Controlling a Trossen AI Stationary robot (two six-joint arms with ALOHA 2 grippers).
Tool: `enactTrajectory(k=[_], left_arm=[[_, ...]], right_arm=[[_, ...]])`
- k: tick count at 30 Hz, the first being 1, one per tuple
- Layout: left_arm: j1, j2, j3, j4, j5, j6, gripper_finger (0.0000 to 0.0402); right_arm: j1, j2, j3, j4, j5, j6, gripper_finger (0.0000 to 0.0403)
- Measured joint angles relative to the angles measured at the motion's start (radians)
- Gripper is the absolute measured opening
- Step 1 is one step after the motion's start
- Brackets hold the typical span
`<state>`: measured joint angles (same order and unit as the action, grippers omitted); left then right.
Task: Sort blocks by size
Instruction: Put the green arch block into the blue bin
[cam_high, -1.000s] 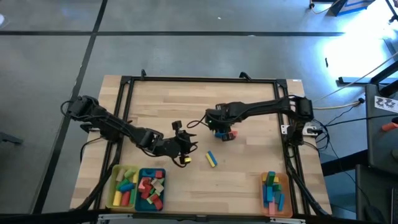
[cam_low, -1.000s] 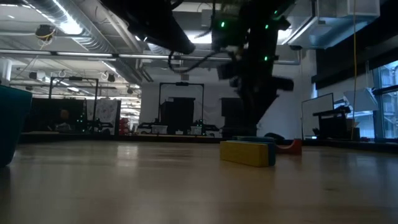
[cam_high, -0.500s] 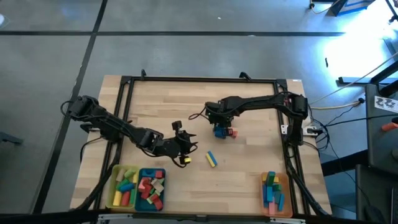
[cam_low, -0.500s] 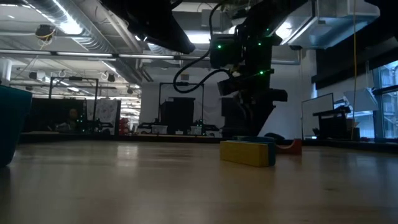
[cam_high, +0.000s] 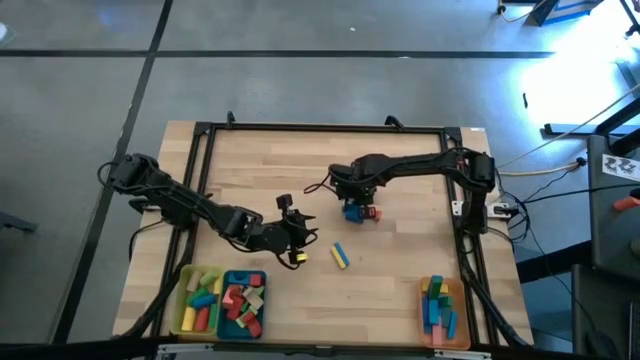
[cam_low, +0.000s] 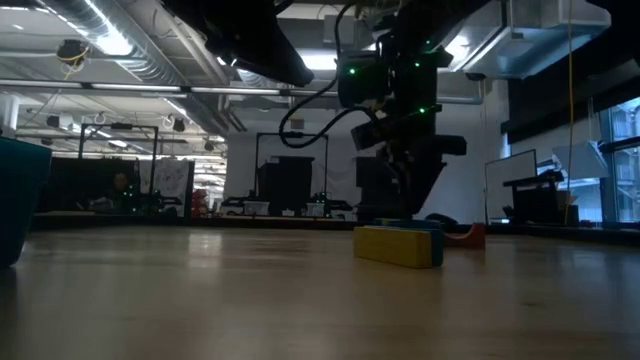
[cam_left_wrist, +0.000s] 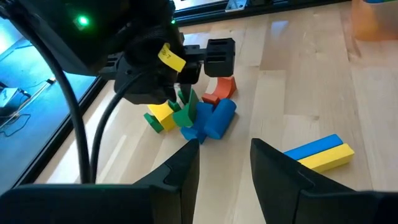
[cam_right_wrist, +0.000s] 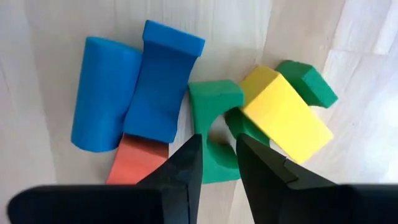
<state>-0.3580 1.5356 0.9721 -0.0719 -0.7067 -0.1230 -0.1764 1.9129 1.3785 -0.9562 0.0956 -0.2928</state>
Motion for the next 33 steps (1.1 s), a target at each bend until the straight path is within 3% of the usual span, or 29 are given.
enactTrajectory(k=[19, 33], left_arm=[[0.000, 0.000, 0.000, 0.001, 0.000, -0.008, 0.0122], [0.000, 0.000, 0.000, 0.001, 0.000, -0.008, 0.0122]], right_arm=[[0.000, 0.000, 0.016, -0.015, -0.062, 0.056, 0.0102], [-0.001, 0.005, -0.034, 0.046, -0.050, 0.060, 0.0102]])
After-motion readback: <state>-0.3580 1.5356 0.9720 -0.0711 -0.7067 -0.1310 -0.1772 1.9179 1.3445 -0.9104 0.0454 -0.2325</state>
